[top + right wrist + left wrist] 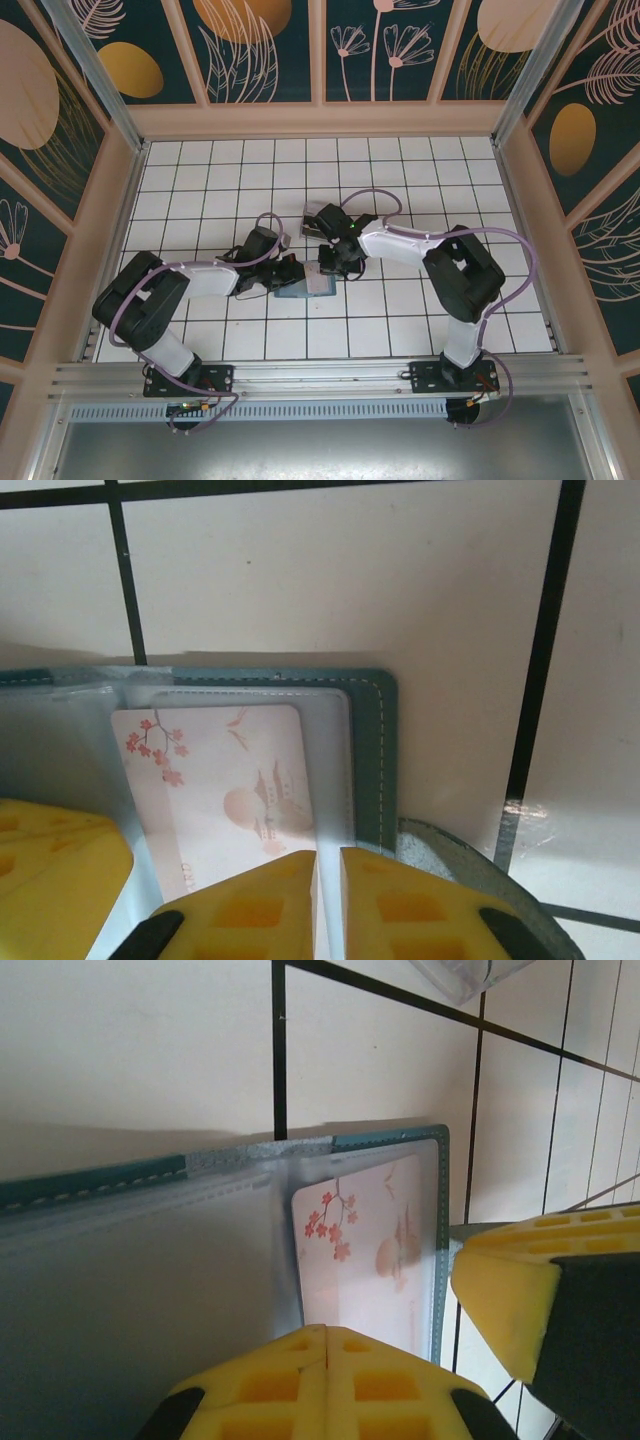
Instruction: Take the credit cards out of the card holder
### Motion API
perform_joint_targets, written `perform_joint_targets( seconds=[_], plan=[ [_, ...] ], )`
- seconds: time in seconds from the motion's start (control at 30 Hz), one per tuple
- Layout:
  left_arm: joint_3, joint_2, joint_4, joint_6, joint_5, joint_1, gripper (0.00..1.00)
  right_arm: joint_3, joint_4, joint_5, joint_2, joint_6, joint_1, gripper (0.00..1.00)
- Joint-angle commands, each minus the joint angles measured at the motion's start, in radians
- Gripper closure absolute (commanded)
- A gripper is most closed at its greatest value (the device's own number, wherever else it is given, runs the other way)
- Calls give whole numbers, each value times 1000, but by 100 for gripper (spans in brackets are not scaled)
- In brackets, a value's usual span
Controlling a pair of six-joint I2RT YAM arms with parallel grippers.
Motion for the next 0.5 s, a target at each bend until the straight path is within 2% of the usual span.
perform_joint_targets(
  seconds=[0.0,0.33,0.47],
  plan=[
    [7,-23,-30,0,-9,1,98,-18,1,24,39,2,0,89],
    [14,18,0,-26,15,2,78,-34,15,16,61,-4,0,96],
    [8,32,31,-36,32,3,76,-34,15,14,59,-5,0,97]
  ],
)
